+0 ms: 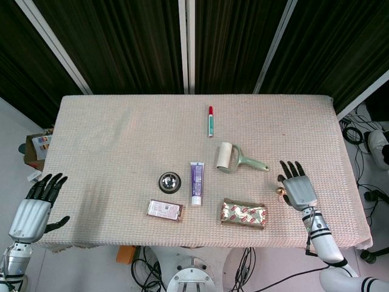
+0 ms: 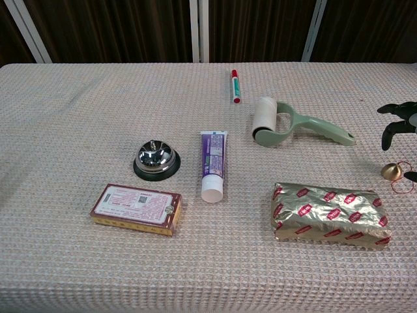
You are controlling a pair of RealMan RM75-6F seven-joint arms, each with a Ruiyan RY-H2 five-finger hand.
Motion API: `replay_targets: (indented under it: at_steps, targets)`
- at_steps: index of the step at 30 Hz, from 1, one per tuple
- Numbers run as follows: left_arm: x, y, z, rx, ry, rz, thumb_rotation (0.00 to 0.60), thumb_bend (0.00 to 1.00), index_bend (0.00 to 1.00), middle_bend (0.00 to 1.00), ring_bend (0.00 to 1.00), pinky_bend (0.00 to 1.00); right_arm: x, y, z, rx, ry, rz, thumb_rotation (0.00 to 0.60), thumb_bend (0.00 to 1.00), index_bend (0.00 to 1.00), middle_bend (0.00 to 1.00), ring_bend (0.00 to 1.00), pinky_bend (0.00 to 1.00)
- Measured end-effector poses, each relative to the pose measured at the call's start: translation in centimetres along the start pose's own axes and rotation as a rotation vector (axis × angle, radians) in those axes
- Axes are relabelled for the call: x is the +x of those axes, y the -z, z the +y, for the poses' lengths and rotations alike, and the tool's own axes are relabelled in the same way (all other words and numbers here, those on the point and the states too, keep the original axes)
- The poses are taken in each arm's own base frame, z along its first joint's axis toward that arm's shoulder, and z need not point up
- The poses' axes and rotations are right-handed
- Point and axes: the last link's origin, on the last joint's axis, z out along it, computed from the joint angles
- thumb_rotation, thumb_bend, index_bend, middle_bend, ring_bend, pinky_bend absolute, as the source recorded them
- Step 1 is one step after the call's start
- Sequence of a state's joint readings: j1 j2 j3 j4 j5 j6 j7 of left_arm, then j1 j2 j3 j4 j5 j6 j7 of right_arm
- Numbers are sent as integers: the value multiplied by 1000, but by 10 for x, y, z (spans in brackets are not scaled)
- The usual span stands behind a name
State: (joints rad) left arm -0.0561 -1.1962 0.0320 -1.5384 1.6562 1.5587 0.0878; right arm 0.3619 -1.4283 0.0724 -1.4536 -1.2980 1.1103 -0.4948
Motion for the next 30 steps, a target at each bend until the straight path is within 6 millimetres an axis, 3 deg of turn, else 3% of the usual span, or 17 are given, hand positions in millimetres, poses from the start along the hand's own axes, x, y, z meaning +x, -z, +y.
replay_targets:
  at_steps: [17,30]
  targets:
    - [2,0,0,-1,-2,4,600,105,84,74,36,160,-3,-1,0,3,-17,16,600,212,443,8,0,0]
    - [0,-2,-3,5,1,-6,600,105,84,74,36,160,-9,-4,1,-1,-1,-6,600,338,473,15,0,0]
